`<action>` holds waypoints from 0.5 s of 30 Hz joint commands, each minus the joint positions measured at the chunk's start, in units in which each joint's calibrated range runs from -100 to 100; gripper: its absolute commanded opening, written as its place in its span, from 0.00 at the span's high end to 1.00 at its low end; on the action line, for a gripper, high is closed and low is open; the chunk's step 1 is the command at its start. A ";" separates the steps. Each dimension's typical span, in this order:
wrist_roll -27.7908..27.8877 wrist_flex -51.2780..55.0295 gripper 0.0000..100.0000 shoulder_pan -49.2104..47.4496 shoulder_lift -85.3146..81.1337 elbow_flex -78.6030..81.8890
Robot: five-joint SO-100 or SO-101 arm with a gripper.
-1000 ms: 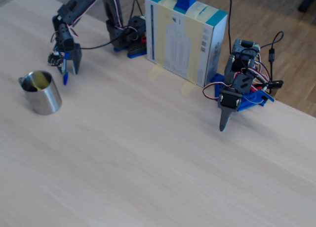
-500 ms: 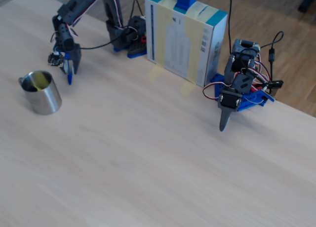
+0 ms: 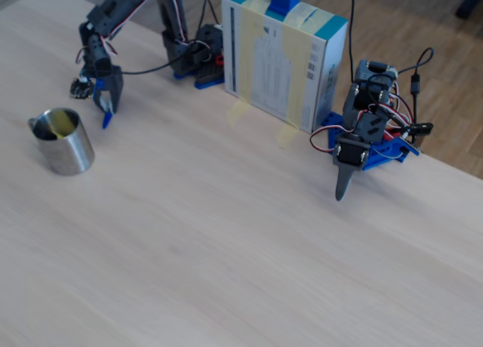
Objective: Grab the blue pen and put it in the silver cup.
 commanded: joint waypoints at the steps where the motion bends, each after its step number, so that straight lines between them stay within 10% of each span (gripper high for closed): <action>1: -0.38 0.61 0.93 0.44 -0.14 0.81; 15: -2.62 0.69 0.98 0.36 -0.14 0.81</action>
